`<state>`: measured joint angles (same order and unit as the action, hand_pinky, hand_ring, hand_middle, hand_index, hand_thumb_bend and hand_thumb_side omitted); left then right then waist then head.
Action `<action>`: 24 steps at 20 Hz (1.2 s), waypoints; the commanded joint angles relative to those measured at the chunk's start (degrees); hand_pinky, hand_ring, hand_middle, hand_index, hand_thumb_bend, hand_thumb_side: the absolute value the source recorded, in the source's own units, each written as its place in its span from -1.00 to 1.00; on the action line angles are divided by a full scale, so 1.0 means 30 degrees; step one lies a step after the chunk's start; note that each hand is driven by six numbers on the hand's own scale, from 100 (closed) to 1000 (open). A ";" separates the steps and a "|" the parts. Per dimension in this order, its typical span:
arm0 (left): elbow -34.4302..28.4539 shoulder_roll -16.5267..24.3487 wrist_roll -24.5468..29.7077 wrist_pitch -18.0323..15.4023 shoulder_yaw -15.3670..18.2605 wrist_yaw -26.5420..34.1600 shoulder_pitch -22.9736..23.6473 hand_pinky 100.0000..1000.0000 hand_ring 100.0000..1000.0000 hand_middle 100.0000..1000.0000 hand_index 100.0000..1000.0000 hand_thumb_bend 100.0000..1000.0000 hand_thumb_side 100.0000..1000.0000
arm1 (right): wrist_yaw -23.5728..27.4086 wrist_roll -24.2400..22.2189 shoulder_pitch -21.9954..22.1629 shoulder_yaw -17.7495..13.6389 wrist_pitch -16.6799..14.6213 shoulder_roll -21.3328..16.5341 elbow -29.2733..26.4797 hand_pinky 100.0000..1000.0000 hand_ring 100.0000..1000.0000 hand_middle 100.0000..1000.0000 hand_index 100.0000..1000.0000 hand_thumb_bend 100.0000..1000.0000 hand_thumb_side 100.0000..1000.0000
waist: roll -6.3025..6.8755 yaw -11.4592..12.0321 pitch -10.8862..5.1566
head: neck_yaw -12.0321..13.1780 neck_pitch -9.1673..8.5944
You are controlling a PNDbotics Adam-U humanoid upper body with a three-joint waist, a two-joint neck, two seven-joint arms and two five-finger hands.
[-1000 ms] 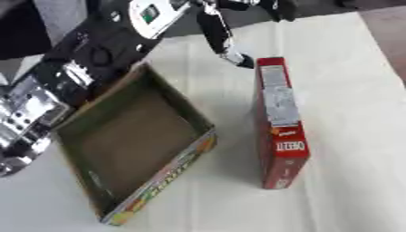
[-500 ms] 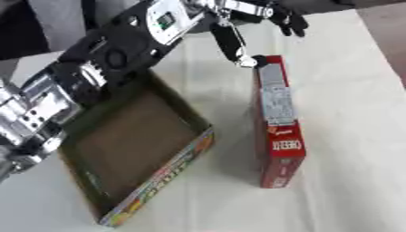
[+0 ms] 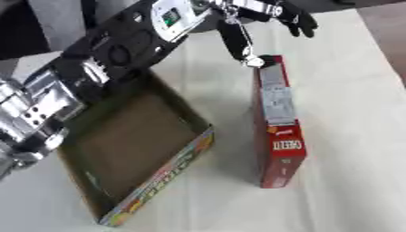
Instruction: Pick up objects on the table and place them in the box.
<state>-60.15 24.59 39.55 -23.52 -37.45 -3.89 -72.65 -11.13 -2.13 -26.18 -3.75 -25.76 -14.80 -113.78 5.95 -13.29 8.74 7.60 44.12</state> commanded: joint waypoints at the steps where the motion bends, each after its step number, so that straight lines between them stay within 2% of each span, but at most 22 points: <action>1: -0.0047 0.0245 0.4139 -0.4140 0.0364 -0.0065 -0.0611 1.00 0.84 1.00 0.90 -1.00 -0.99 | 0.0024 -0.0065 -0.0165 0.0001 -0.0014 -0.0437 -0.0150 -0.06 0.44 0.55 0.62 -1.00 0.19 | -0.0114 0.0039 -0.0288 | 0.0121 -0.0002; 4: -0.0056 0.0339 0.4139 -0.4215 0.0502 -0.0181 -0.0652 1.00 0.84 1.00 0.90 -0.99 -1.00 | 0.0015 -0.0064 -0.0151 0.0001 -0.0015 -0.0446 -0.0144 -0.06 0.44 0.55 0.62 -1.00 0.19 | -0.0116 0.0046 -0.0291 | 0.0085 -0.0002; 7: -0.0351 0.0626 0.4139 -0.4553 0.0403 -0.0682 -0.0613 1.00 0.86 1.00 0.91 -0.85 -1.00 | 0.0002 -0.0068 -0.0150 0.0009 -0.0025 -0.0472 -0.0130 -0.06 0.44 0.55 0.62 -1.00 0.20 | -0.0106 0.0033 -0.0285 | 0.0031 -0.0002; 9: -0.0691 0.0879 0.4139 -0.4901 0.0307 -0.1049 -0.0523 1.00 0.85 1.00 0.91 -0.84 -1.00 | -0.0012 -0.0073 -0.0151 0.0014 -0.0035 -0.0515 -0.0112 -0.06 0.44 0.55 0.62 -1.00 0.20 | -0.0068 0.0016 -0.0291 | -0.0031 -0.0002; 13: -0.1779 0.1537 0.4139 -0.5429 -0.0315 -0.1157 -0.0228 1.00 0.87 1.00 0.93 -0.74 -1.00 | -0.0048 -0.0140 -0.0240 0.0104 -0.0069 -0.0708 -0.0086 -0.06 0.44 0.55 0.62 -1.00 0.20 | 0.0220 -0.0108 -0.0318 | -0.0105 -0.0002; 17: -0.4237 0.2661 0.4139 -0.6234 -0.1252 -0.1340 0.0157 0.98 0.89 1.00 0.96 -0.46 -1.00 | -0.0076 -0.0198 -0.0327 0.0185 -0.0099 -0.0971 -0.0067 -0.06 0.44 0.55 0.62 -1.00 0.20 | 0.0583 -0.0349 -0.0359 | -0.0319 -0.0002; 19: -0.5369 0.3135 0.4139 -0.6482 -0.1414 -0.1600 0.0273 0.98 0.90 1.00 0.96 -0.41 -1.00 | -0.0092 -0.0216 -0.0360 0.0208 -0.0113 -0.1070 -0.0052 -0.06 0.44 0.55 0.62 -1.00 0.21 | 0.0694 -0.0417 -0.0371 | -0.0415 -0.0002; 23: -0.6337 0.3738 0.4139 -0.6809 -0.1603 -0.2274 0.0378 0.98 0.91 1.00 0.96 -0.29 -1.00 | -0.0118 -0.0218 -0.0372 0.0242 -0.0141 -0.1241 -0.0015 -0.06 0.44 0.54 0.62 -1.00 0.21 | 0.0846 -0.0418 -0.0459 | -0.0578 -0.0002; 24: -0.6368 0.3852 0.4139 -0.6944 -0.1643 -0.2616 0.0342 0.96 0.92 1.00 0.97 -0.16 -1.00 | -0.0118 -0.0225 -0.0356 0.0239 -0.0144 -0.1302 0.0008 -0.06 0.44 0.55 0.62 -1.00 0.21 | 0.0894 -0.0389 -0.0490 | -0.0626 -0.0002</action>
<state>-78.06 34.05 35.59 -27.47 -42.71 -10.81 -70.67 -11.22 -2.71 -26.28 -3.15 -26.12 -17.49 -113.35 9.11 -14.49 8.32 6.34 44.12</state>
